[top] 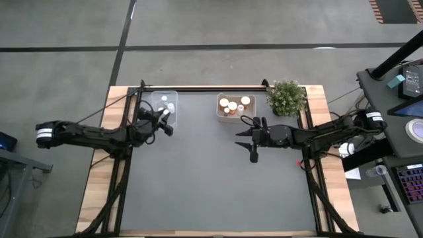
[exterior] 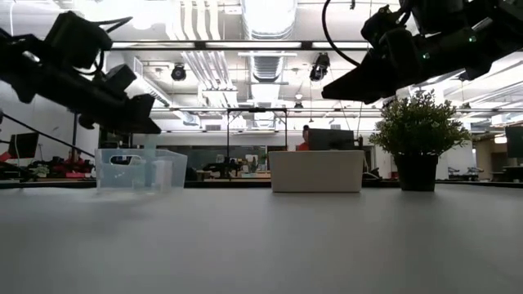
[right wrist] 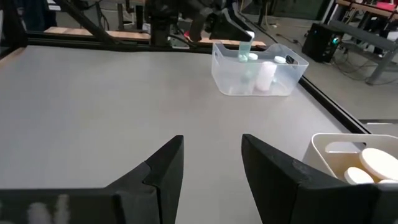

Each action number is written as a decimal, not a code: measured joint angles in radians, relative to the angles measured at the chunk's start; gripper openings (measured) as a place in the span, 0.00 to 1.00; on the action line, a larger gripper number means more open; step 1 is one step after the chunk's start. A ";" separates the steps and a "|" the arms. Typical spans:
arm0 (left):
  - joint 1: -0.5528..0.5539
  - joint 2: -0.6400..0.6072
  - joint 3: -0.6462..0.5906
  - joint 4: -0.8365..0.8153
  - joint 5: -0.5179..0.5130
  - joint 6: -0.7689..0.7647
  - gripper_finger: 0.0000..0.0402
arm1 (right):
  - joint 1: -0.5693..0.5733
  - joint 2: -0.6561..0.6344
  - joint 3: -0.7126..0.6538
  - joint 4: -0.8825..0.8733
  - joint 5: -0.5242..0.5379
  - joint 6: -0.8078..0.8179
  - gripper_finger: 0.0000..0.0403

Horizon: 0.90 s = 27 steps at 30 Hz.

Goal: Pick and place medicine bottles into bin by pill shape (circle, oval)
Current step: Put the blue tablet bottle into the transparent bin

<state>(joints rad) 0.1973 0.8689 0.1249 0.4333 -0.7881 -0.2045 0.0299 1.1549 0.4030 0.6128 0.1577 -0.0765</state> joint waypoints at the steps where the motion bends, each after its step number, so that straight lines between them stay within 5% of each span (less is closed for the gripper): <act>1: 0.000 0.013 -0.008 0.027 -0.011 0.000 0.24 | 0.000 0.000 0.000 0.000 0.000 0.000 0.38; 13: 0.026 0.156 0.021 0.110 -0.029 0.013 0.24 | 0.000 0.000 0.000 0.005 0.000 -0.005 0.38; 27: 0.335 0.146 0.021 0.064 0.493 0.107 0.24 | 0.000 0.000 0.000 0.005 0.001 -0.021 0.38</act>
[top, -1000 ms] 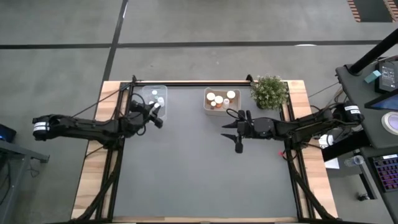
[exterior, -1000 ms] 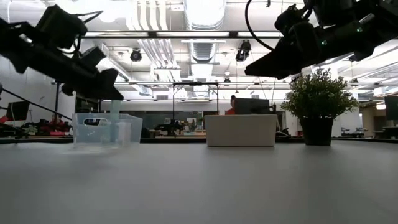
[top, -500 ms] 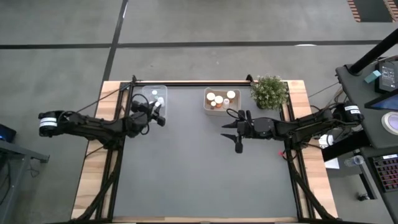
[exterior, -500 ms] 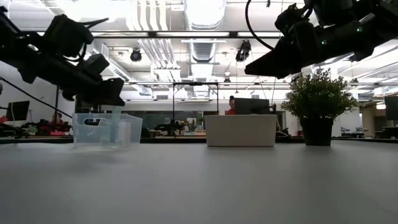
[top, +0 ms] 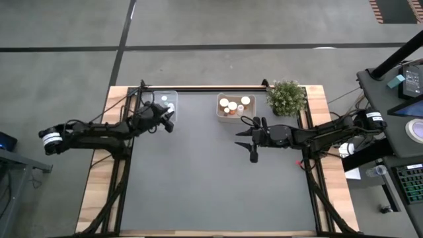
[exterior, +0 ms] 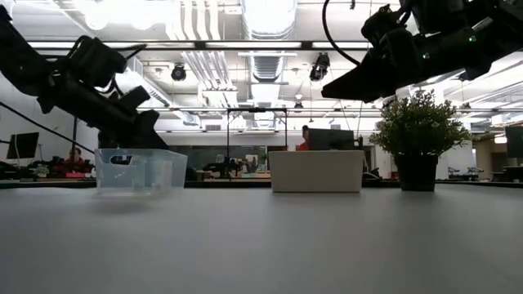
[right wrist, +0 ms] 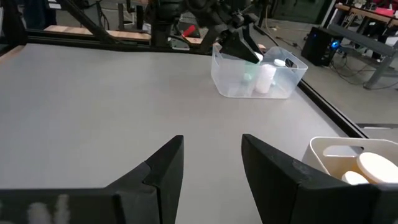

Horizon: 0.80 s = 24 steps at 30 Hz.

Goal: Pick and place medicine bottles into bin by pill shape (circle, oval)
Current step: Put the blue tablet bottle into the transparent bin

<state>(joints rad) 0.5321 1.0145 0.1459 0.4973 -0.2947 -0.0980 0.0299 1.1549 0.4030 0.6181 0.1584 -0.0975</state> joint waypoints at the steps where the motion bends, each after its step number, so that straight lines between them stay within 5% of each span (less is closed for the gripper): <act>1: 0.026 0.000 0.000 0.000 0.041 0.000 0.24 | 0.000 0.000 0.000 0.000 0.000 0.000 0.38; 8: 0.135 0.000 0.000 -0.014 0.287 0.110 0.24 | 0.000 0.000 0.000 0.000 0.000 -0.007 0.38; 24: 0.148 0.052 -0.003 0.019 0.294 0.180 0.24 | 0.000 0.001 0.000 -0.001 0.000 -0.011 0.38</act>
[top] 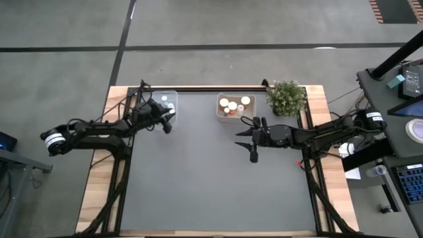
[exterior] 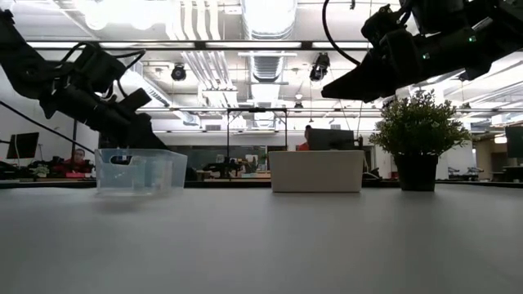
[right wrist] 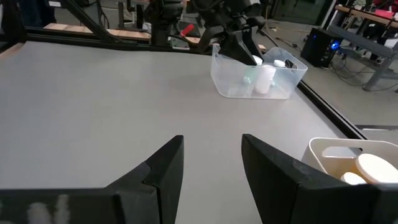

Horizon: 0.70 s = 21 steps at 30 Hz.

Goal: Pick and place medicine bottles into bin by pill shape (circle, oval)
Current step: Put the blue tablet bottle into the transparent bin, then return to Home Position

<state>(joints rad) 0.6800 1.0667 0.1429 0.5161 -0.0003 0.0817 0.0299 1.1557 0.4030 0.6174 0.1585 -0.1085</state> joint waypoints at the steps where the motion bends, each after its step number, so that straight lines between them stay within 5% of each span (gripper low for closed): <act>1: 0.000 0.005 0.001 0.009 0.000 -0.012 0.24 | 0.000 0.000 0.000 0.000 0.000 0.000 0.38; 21: 0.001 0.023 0.001 -0.001 -0.031 -0.027 0.33 | 0.000 0.000 0.000 -0.001 0.000 -0.006 0.38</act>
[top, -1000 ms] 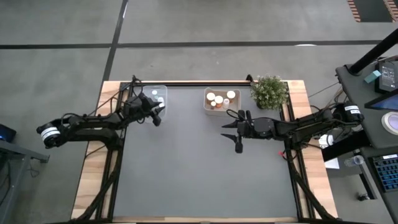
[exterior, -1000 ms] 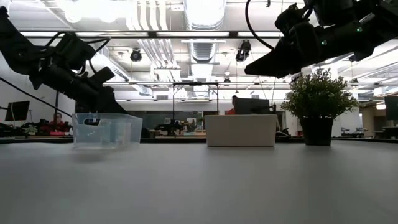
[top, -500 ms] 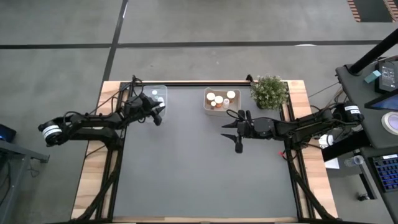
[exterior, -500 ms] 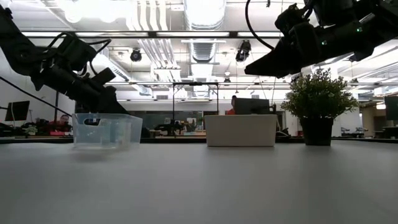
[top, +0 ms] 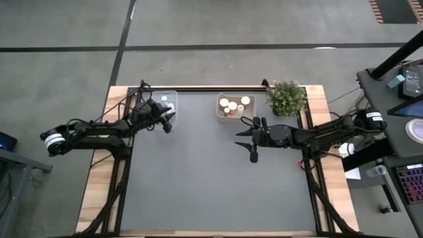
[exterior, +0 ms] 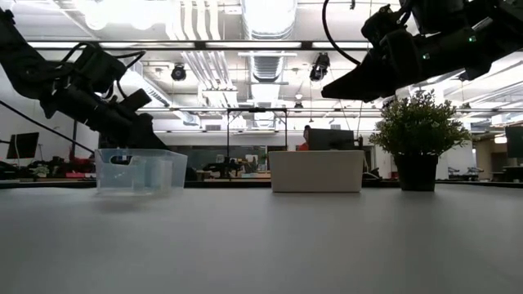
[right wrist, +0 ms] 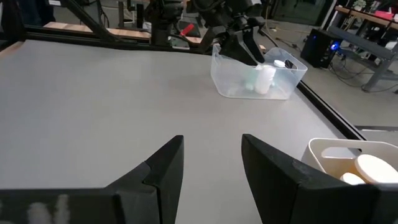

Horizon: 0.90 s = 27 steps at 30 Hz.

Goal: Pick and place medicine bottles into bin by pill shape (circle, oval)
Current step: Return to Home Position

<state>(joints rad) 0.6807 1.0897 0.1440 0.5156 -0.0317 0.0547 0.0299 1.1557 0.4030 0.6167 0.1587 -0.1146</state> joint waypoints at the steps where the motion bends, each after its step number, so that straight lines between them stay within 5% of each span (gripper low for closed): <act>1: 0.000 0.000 0.000 0.000 0.000 0.000 0.33 | 0.000 0.000 0.000 0.000 0.000 0.000 0.38; 17: -0.006 -0.101 -0.003 -0.024 0.031 -0.017 0.33 | 0.000 -0.014 0.000 -0.002 0.000 -0.037 0.38; 27: -0.156 -0.325 0.065 -0.005 0.102 -0.023 0.33 | 0.006 -0.269 -0.096 0.002 -0.001 -0.132 0.38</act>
<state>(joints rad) 0.5246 0.7642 0.2095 0.5109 0.0703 0.0319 0.0364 0.8870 0.3070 0.6189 0.1581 -0.2467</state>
